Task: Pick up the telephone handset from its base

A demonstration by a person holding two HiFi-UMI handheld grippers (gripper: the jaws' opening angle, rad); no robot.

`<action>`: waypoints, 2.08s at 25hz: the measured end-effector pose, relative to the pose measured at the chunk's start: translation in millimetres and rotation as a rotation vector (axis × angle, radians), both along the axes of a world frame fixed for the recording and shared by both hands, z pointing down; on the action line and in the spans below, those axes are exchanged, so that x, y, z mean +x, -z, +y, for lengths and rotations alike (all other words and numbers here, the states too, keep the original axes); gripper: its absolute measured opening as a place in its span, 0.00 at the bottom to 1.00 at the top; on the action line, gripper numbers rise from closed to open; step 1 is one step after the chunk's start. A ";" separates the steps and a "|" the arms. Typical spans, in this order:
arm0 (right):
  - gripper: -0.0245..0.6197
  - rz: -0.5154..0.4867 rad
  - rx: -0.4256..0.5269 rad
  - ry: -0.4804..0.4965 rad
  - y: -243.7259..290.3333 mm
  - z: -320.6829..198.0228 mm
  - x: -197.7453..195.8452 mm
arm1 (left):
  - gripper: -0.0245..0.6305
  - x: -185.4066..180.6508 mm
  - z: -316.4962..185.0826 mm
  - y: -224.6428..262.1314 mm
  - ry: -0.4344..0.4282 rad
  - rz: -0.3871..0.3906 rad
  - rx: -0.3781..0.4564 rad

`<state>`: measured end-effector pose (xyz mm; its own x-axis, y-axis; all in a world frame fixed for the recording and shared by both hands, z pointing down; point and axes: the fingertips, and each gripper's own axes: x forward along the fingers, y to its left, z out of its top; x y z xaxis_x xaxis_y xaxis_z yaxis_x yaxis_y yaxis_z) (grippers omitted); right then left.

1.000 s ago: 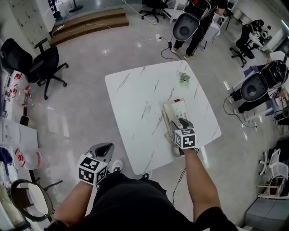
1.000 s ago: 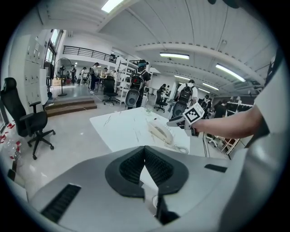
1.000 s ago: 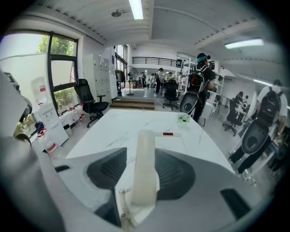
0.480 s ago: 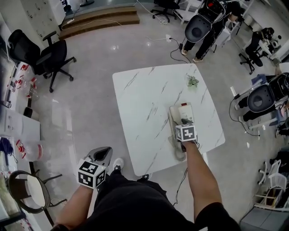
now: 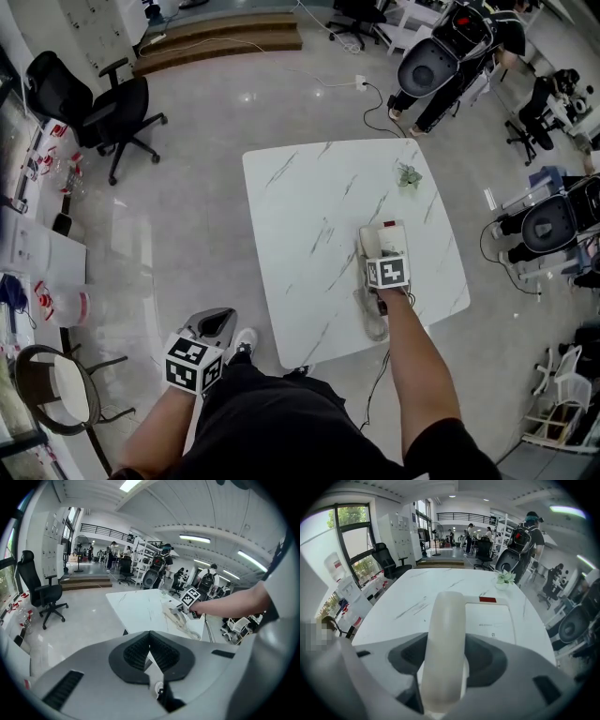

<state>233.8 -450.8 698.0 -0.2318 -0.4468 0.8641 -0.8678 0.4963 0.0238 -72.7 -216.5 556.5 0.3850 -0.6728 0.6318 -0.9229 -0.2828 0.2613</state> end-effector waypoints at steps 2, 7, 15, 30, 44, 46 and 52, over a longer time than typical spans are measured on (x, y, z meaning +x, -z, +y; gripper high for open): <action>0.39 0.017 -0.002 -0.003 -0.6 0.1 -0.3 | 0.04 -1.6 -1.9 1.6 0.002 0.001 0.006; 0.40 0.053 -0.010 -0.024 -1.1 -1.4 -2.2 | 0.04 -4.1 -5.8 5.1 -0.001 -0.002 0.018; 0.37 -0.005 -0.057 -0.068 4.1 0.5 0.8 | 0.04 -6.0 -19.2 17.0 -0.045 -0.014 0.055; 0.37 -0.175 0.184 -0.098 119.3 53.4 2.3 | 0.04 42.3 -57.6 44.1 -0.239 0.001 0.146; 0.37 -0.341 0.379 -0.160 204.7 160.1 10.2 | 0.04 102.7 -70.3 59.3 -0.400 0.041 0.185; 0.37 -0.360 0.388 -0.173 209.2 171.5 11.6 | 0.04 108.9 -68.3 58.3 -0.425 0.039 0.179; 0.37 -0.447 0.413 -0.251 217.2 195.6 15.2 | 0.04 117.0 -68.1 56.4 -0.461 0.029 0.176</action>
